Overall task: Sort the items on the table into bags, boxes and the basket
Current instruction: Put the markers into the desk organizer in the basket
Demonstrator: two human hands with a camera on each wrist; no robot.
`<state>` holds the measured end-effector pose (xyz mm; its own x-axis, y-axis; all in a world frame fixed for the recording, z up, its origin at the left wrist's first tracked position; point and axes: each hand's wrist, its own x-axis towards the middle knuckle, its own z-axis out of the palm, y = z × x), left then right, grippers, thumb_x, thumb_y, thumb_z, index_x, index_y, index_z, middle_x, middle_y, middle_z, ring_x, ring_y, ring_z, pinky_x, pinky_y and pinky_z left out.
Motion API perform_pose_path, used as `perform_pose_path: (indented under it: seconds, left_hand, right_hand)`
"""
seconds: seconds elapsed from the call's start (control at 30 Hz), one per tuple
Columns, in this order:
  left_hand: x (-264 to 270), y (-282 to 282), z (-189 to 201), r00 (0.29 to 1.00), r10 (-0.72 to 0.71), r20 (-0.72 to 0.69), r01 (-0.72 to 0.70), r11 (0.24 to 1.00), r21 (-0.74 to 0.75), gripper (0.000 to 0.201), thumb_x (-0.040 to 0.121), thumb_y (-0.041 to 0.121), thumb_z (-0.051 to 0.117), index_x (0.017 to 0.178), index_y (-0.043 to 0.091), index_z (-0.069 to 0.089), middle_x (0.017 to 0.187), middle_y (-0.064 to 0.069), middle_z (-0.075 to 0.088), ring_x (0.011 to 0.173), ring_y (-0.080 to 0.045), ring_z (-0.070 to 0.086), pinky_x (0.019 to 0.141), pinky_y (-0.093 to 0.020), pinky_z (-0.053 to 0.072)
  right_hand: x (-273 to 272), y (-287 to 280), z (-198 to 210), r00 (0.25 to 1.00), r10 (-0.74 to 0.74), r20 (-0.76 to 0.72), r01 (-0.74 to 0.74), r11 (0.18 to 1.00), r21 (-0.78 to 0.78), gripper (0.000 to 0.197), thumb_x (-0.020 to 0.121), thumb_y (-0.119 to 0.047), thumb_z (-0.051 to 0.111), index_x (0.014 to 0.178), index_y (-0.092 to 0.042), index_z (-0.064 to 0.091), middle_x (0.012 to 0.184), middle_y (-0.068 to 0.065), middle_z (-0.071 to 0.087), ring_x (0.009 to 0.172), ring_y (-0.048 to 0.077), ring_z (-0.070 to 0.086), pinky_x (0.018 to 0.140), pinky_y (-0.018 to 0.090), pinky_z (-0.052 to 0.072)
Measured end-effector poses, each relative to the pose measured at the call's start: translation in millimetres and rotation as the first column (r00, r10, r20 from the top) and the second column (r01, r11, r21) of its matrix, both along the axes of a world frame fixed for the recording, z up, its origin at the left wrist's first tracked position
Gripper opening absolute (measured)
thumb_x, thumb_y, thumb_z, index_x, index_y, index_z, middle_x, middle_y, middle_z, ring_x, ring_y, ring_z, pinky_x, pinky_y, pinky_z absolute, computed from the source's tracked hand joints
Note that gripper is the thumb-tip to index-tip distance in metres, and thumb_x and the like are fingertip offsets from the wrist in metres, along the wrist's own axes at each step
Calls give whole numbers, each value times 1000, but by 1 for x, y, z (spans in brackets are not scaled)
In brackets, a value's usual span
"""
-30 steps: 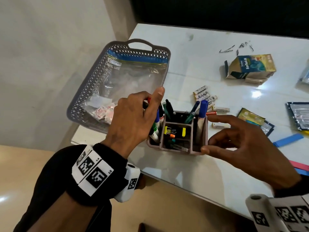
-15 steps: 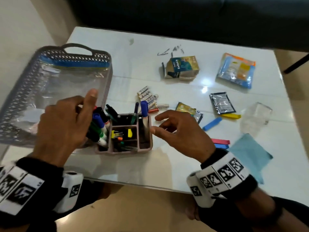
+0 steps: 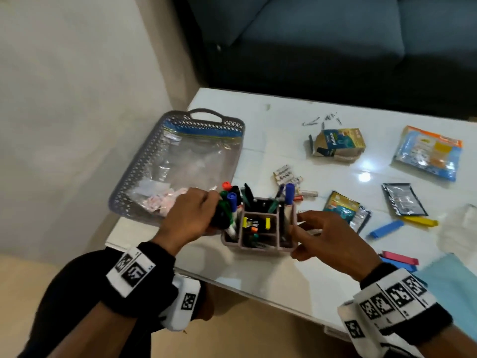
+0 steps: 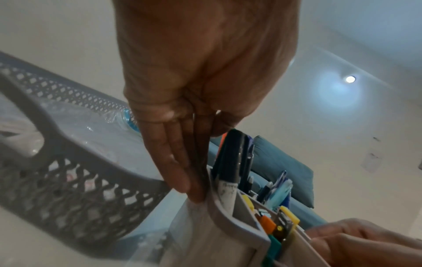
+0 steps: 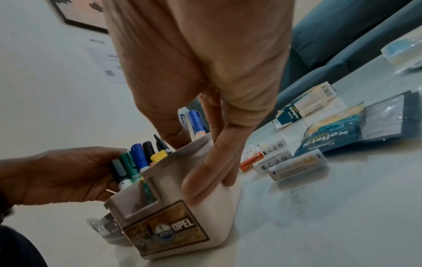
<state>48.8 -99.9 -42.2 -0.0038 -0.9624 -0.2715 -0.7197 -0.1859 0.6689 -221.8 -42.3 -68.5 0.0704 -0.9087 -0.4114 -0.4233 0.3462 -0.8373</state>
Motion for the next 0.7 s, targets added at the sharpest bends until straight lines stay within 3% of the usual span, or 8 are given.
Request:
perform_pose_path:
  seconds: [0.07,0.13,0.23,0.37,0.47,0.53,0.6,0.7]
  left_hand:
    - [-2,7,6,998,-34,-56,35,999,17,42,103,24,46,65,12,60,67,0,67,67,-15,65,56,-16,44]
    - [-5,13,11,977,-91,-194,96,995,16,34,101,16,49,74,20,70,68,9,71,65,-10,70,57,-13,50]
    - [-6,16,12,921,-99,-377,122,992,39,32,100,11,48,117,16,75,91,1,78,78,-11,75,72,-25,60]
    - [0,12,33,863,-107,-493,126,992,6,41,101,4,43,131,16,68,106,-8,75,84,-13,71,86,-36,60]
    - [21,-6,66,863,-120,-491,137,991,-3,36,104,10,47,134,15,65,113,-6,75,88,-12,70,77,-26,59]
    - [41,-23,89,876,-161,-455,189,982,17,31,106,17,48,131,17,67,114,-6,74,95,-16,70,76,-25,56]
    - [65,-46,106,901,-187,-392,212,977,19,30,107,20,47,129,18,67,112,-7,74,97,-19,70,77,-26,57]
    - [80,-70,110,940,-136,-313,151,988,25,32,106,10,44,125,14,69,109,-12,74,82,-15,68,75,-28,57]
  right_hand:
    - [3,2,3,997,48,-57,-51,997,-59,11,96,-15,62,96,-8,70,80,3,78,64,23,77,69,49,64]
    - [3,5,11,993,40,-111,-50,995,-88,16,96,-4,59,87,-10,72,74,4,77,62,22,76,67,48,64]
    - [-1,9,35,986,-58,-156,40,993,-112,28,90,9,60,78,-12,75,71,6,76,60,26,76,64,44,64]
    - [5,-4,80,978,-67,-198,50,995,-89,19,92,0,62,81,-8,77,74,5,78,61,28,76,72,44,61]
    - [24,-34,119,976,-16,-217,3,998,-61,24,95,-7,64,73,0,72,67,13,75,62,32,76,65,40,58]
    - [42,-55,140,981,17,-194,-32,997,-72,28,94,-7,65,68,1,72,66,16,74,65,35,76,70,46,60]
    - [65,-82,153,984,36,-175,-53,994,-92,25,96,-9,64,78,6,74,72,19,76,69,35,77,80,51,61]
    - [86,-112,144,992,32,-124,-39,998,-58,25,97,-7,62,87,14,71,76,23,76,71,37,77,76,44,63]
